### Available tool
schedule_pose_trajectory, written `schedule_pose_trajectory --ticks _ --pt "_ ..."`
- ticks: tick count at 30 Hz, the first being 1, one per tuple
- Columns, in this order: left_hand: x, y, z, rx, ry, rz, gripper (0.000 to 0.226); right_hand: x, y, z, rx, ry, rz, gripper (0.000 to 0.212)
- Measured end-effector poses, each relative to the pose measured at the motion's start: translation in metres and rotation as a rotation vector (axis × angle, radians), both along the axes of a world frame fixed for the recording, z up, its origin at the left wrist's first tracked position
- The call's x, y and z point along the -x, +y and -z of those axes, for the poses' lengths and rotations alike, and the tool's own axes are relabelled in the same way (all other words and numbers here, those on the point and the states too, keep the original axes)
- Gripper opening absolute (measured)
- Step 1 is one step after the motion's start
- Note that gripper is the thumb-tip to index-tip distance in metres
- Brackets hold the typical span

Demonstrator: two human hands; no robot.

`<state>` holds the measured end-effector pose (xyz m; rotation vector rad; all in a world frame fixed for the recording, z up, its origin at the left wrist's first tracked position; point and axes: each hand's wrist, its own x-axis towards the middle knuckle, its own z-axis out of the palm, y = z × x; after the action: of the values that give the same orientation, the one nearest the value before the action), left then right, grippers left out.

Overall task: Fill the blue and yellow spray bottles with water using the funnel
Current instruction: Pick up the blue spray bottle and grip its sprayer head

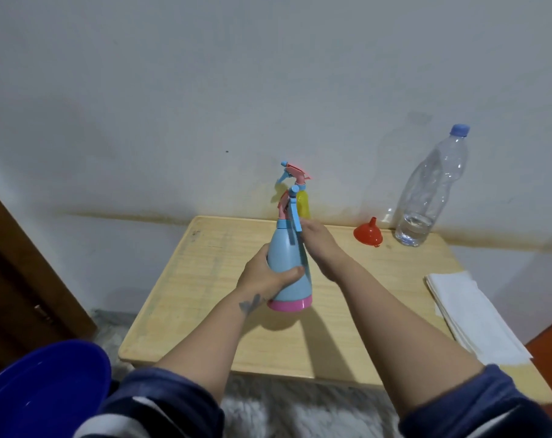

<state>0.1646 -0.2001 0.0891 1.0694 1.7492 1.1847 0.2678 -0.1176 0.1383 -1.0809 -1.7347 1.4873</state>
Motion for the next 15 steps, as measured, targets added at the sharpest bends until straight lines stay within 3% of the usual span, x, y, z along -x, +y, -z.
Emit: schedule_pose_trajectory --ticks 2,5,7,10,13,15 --pt "0.000 0.002 -0.003 0.014 0.082 -0.038 0.070 0.009 -0.008 0.005 0.014 0.042 0.138 0.015" --pt "-0.002 0.005 -0.009 0.062 0.206 -0.058 0.070 0.019 -0.014 0.009 0.006 0.098 0.251 0.043" --pt "-0.004 0.005 -0.010 0.070 0.239 -0.071 0.071 0.022 -0.014 0.006 -0.023 0.101 0.295 0.036" --pt "-0.001 0.006 -0.010 0.051 0.224 -0.119 0.079 0.020 -0.011 -0.001 0.077 0.134 0.180 0.016" --pt "0.003 0.008 -0.012 0.054 0.267 -0.138 0.074 0.020 -0.008 0.000 0.168 0.149 0.079 0.026" --pt "0.002 0.011 -0.013 0.082 0.338 -0.144 0.073 0.024 -0.006 0.003 0.149 0.188 0.175 0.036"
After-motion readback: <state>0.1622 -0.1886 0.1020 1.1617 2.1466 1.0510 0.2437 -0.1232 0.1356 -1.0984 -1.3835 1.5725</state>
